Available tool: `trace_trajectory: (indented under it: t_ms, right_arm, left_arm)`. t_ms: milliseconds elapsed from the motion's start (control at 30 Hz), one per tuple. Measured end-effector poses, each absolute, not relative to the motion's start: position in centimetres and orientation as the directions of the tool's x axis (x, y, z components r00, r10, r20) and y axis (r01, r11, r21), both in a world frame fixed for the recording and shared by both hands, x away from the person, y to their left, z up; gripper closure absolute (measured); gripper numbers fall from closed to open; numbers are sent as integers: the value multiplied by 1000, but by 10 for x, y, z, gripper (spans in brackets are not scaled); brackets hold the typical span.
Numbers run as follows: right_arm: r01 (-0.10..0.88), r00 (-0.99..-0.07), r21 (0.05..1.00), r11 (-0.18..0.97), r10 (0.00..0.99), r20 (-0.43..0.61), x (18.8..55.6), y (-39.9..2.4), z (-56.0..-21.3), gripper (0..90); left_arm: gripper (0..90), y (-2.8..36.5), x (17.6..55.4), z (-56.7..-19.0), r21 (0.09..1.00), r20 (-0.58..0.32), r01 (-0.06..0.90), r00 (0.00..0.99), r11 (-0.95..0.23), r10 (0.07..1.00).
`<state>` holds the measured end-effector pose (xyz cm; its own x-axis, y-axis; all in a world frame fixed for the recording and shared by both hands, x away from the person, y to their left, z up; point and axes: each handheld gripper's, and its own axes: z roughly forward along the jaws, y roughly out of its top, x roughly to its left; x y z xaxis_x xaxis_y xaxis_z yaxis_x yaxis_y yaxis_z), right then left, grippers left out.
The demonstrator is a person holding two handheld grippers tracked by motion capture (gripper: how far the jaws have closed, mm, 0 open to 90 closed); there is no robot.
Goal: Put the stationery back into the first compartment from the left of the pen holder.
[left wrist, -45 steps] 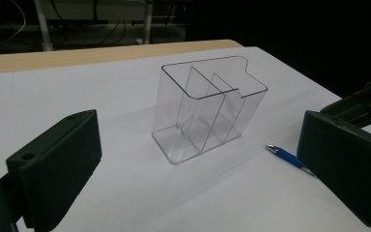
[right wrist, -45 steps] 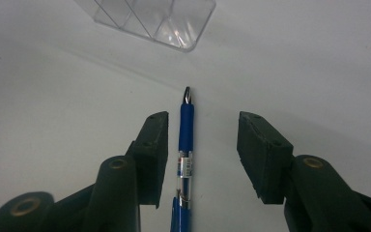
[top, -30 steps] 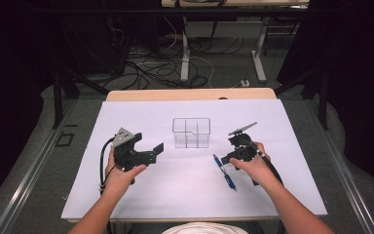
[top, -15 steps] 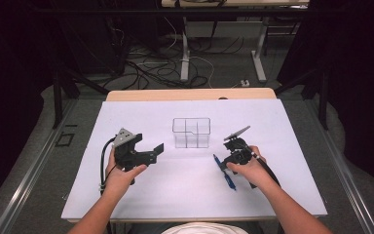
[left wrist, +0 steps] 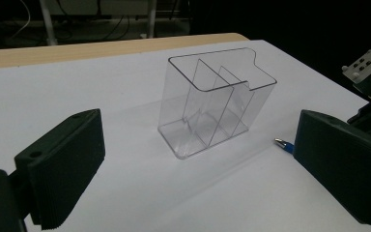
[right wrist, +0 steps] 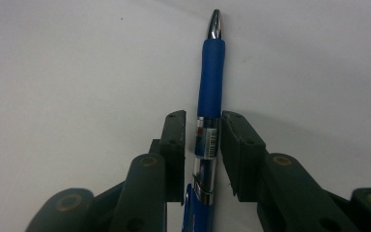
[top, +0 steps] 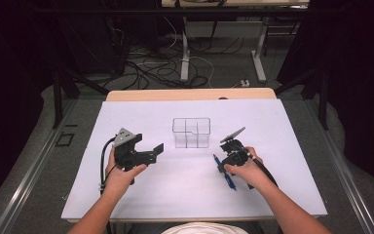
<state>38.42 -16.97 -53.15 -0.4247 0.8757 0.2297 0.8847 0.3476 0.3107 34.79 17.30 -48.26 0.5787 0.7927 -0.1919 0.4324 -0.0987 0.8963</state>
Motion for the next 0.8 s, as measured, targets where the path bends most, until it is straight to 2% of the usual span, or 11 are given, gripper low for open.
trace_trajectory:
  t_ms: [67, 200, 800]
  right_arm:
    - [893, -415, 284, 349, 882, 222, 384, -169, -529, 735]
    - [892, -415, 289, 349, 884, 216, 385, -170, -530, 779]
    - [896, -413, 273, 350, 882, 226, 386, -171, -529, 797]
  left_arm:
    - [44, 173, 348, -483, 896, -194, 434, 578, -97, 793]
    - [45, 173, 348, -483, 895, -195, 435, 578, -97, 793]
    - [49, 174, 348, -483, 892, -216, 447, 563, -73, 798]
